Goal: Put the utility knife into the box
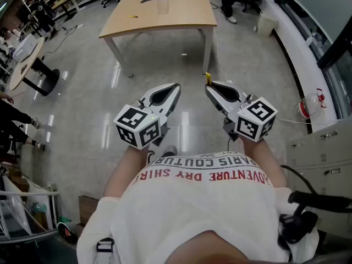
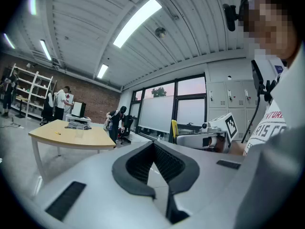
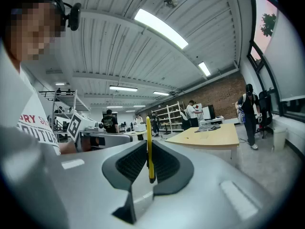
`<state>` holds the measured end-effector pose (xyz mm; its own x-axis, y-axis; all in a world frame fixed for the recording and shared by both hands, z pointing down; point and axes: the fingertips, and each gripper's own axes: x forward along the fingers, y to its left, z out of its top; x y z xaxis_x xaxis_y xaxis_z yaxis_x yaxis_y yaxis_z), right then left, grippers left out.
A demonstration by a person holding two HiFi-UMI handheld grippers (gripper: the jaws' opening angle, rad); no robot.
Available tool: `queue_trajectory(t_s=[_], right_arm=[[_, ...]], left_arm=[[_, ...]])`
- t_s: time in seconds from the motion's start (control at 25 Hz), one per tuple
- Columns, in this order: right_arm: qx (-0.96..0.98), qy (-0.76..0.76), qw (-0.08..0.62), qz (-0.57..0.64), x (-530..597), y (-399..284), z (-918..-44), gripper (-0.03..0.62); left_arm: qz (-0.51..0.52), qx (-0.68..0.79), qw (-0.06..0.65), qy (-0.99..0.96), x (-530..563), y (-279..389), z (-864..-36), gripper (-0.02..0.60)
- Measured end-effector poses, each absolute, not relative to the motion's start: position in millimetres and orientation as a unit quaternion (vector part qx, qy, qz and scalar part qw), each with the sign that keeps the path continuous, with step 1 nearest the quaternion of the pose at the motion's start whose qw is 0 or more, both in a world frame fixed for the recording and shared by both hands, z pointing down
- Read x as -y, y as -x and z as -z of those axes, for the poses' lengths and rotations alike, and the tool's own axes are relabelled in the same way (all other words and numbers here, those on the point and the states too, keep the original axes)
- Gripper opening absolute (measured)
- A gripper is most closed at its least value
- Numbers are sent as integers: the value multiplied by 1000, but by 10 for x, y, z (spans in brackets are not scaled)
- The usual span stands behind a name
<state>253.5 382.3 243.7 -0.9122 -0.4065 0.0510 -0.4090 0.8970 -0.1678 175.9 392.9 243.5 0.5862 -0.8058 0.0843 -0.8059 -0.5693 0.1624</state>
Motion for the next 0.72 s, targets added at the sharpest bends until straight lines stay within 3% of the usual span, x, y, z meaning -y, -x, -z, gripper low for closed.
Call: queue_trajectory(t_s=[0.72], right_arm=[[974,-201,-3,-107,-3802,-2578,-2500,35]], left_arm=[[4,450,103,-887,-3844,-1807,-2502,2]])
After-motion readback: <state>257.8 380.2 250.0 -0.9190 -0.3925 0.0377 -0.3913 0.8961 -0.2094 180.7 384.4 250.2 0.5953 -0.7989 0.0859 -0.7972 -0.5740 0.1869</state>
